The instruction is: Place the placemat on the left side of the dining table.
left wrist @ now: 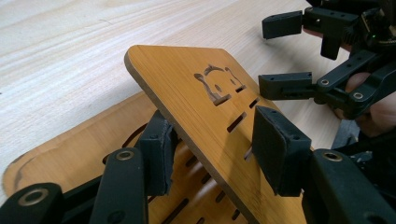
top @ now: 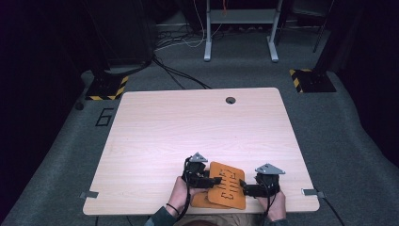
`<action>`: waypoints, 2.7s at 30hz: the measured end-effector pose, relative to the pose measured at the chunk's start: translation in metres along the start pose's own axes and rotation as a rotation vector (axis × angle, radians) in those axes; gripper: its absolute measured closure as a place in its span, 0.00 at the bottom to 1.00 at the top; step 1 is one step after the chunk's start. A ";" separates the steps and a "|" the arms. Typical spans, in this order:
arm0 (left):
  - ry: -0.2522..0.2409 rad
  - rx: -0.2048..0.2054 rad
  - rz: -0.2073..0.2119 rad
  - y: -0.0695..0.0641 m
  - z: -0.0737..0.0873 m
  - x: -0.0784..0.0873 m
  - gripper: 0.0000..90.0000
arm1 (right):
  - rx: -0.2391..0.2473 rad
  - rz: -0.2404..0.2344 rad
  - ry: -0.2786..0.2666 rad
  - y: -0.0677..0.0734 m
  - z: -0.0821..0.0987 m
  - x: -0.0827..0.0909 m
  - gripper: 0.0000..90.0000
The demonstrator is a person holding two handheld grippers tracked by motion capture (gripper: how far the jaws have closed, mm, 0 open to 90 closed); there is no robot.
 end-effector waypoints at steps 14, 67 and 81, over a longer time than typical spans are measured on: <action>-0.049 0.055 0.015 -0.001 -0.022 -0.006 0.70 | -0.045 -0.001 -0.021 -0.005 -0.001 0.002 0.02; -0.121 0.049 0.082 0.017 -0.127 0.005 0.96 | -0.137 0.120 -0.058 -0.040 0.004 0.011 0.00; -0.164 0.076 0.007 0.051 -0.130 0.038 0.96 | -0.118 0.139 0.030 -0.045 0.003 0.002 0.00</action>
Point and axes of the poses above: each handheld gripper's, and its own axes: x roughly backward along the jaws, z roughly out of its underside, y roughly to its left, the point moved 5 cm from there along -x, roughly forward along the jaws, and after that the axes turned 1 degree about y, right-handed, at the moved point
